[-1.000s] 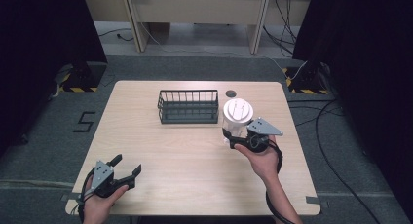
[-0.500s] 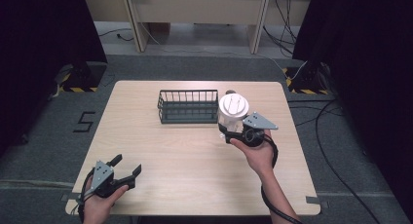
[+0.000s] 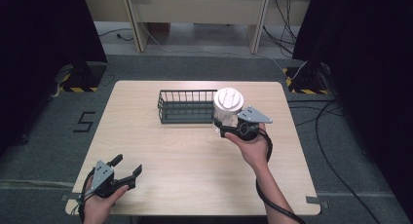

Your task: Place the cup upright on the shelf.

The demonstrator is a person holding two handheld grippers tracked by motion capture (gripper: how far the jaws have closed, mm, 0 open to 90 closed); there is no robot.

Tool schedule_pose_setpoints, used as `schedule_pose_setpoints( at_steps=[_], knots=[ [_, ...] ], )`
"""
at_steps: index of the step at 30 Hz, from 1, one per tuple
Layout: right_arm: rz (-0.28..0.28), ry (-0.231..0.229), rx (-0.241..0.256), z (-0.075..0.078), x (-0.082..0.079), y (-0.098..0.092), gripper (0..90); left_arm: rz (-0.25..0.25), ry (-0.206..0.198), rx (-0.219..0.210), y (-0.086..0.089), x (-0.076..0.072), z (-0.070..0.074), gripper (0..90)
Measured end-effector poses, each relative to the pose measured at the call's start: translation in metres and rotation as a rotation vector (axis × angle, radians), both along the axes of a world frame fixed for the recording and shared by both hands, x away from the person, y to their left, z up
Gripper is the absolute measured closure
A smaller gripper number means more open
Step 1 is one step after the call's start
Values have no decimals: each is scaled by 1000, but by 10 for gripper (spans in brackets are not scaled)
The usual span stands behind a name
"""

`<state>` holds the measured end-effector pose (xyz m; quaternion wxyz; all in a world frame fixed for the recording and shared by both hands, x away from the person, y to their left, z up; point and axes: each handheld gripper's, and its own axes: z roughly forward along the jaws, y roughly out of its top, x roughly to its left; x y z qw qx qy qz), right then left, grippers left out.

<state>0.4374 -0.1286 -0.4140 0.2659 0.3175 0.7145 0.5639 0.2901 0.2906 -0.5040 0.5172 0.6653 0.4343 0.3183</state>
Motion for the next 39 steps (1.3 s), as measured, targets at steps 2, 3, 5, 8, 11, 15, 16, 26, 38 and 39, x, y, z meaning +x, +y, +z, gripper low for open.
schedule_pose_setpoints(
  at_steps=[2,3,5,8,11,15,16,26,38,39],
  knots=[
    [0,2,1,1,2,1,185,0,0,-1,0,0,0,160],
    [-1,-1,2,1,2,2,185,0,0,-2,0,0,0,160],
    [-2,-3,4,2,4,2,185,0,1,-3,0,0,0,160],
    [-4,-2,6,4,5,3,185,-1,2,-4,0,0,0,160],
    [-6,-4,7,5,8,4,185,-1,2,-5,0,0,0,160],
    [-6,-3,8,7,11,7,185,-2,3,-6,0,0,0,160],
    [-6,-2,7,7,12,7,185,-2,3,-6,0,0,0,160],
    [-2,-5,8,14,25,19,185,-2,4,-11,0,1,0,160],
    [6,-18,15,30,44,37,185,-3,5,-17,0,1,-1,159],
    [5,-20,16,31,46,38,185,-2,4,-17,0,1,-1,160]
  ],
)
